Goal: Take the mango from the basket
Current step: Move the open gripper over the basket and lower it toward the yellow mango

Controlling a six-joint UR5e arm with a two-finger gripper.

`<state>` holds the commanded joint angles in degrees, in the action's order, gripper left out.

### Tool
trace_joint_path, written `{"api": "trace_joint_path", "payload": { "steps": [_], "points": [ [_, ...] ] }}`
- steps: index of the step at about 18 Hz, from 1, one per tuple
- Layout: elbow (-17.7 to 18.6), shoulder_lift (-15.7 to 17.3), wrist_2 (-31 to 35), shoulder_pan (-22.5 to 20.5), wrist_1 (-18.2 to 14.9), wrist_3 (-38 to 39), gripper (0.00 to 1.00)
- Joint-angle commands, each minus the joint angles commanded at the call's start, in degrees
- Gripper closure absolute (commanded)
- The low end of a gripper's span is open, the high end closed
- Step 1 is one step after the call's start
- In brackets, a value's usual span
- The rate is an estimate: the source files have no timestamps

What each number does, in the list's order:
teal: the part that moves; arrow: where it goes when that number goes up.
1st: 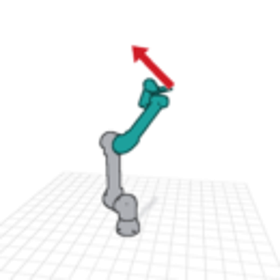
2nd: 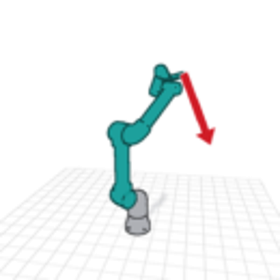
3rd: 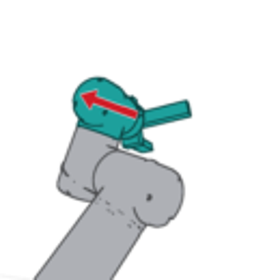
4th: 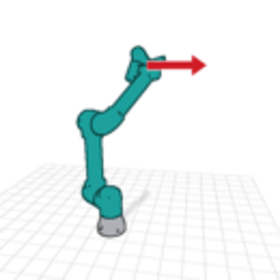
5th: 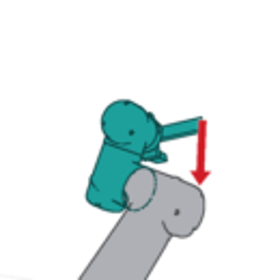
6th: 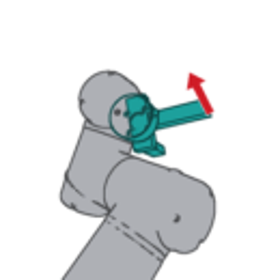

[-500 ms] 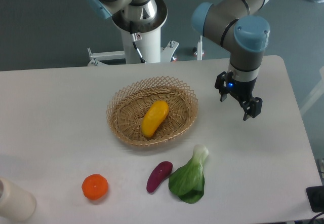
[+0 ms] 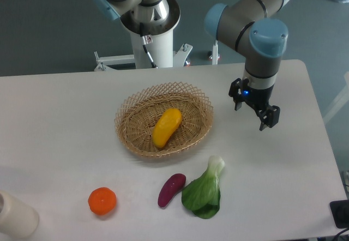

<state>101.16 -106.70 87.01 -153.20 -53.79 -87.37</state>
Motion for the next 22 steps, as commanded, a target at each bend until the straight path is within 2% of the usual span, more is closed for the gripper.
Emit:
{"api": "trace_joint_path", "payload": {
  "steps": [4, 8, 17, 18, 22],
  "points": [
    [0.5, 0.0, 0.3, 1.6, -0.1, 2.3, 0.00],
    [0.7, 0.3, -0.1, 3.8, -0.3, 11.1, 0.00],
    [2.5, 0.1, 0.3, 10.4, -0.9, 20.2, 0.00],
    [3.8, 0.5, 0.3, 12.3, -1.1, 22.6, 0.00],
    [7.2, 2.3, 0.3, 14.1, -3.5, 23.6, 0.00]
  ]
}}
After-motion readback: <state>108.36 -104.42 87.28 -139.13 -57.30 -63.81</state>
